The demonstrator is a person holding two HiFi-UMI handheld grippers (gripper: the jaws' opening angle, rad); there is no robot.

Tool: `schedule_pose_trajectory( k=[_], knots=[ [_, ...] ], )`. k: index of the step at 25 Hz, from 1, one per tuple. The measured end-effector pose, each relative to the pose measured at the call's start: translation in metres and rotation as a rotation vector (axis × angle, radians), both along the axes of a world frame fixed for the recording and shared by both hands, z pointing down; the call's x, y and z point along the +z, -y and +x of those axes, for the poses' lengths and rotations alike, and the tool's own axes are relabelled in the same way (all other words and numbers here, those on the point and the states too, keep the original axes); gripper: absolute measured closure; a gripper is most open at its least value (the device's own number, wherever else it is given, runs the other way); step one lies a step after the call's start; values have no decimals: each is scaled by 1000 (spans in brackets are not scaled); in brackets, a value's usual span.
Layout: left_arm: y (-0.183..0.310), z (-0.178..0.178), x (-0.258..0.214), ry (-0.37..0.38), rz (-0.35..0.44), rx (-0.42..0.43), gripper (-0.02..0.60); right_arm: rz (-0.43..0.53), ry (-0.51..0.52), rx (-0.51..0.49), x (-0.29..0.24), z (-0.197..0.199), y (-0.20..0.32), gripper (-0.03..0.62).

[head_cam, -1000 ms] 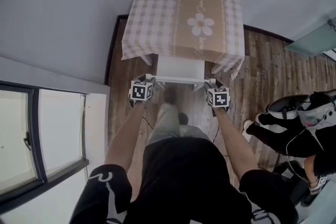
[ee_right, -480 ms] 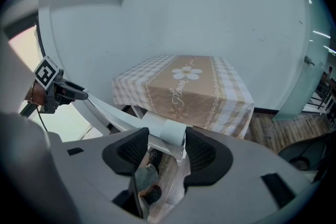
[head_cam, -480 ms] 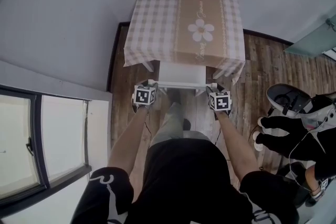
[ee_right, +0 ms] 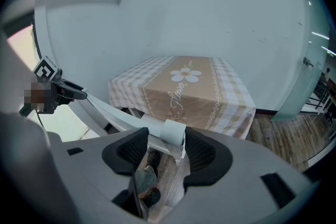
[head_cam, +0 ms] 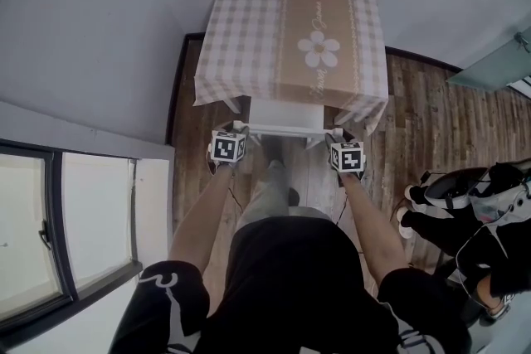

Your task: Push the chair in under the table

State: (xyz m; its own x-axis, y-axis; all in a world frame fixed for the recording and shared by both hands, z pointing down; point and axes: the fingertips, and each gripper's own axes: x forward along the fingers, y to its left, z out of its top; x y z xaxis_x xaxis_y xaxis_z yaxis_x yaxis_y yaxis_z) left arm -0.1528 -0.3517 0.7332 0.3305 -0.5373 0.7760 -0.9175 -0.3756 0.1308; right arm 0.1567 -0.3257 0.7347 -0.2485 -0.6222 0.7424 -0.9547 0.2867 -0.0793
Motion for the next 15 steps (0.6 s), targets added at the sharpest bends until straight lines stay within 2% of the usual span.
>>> schedule_pose_trajectory(
  k=[15],
  knots=[
    [42,4,-3,18,-6,22,371,-11,2,25,-2,5,41,359]
  ],
)
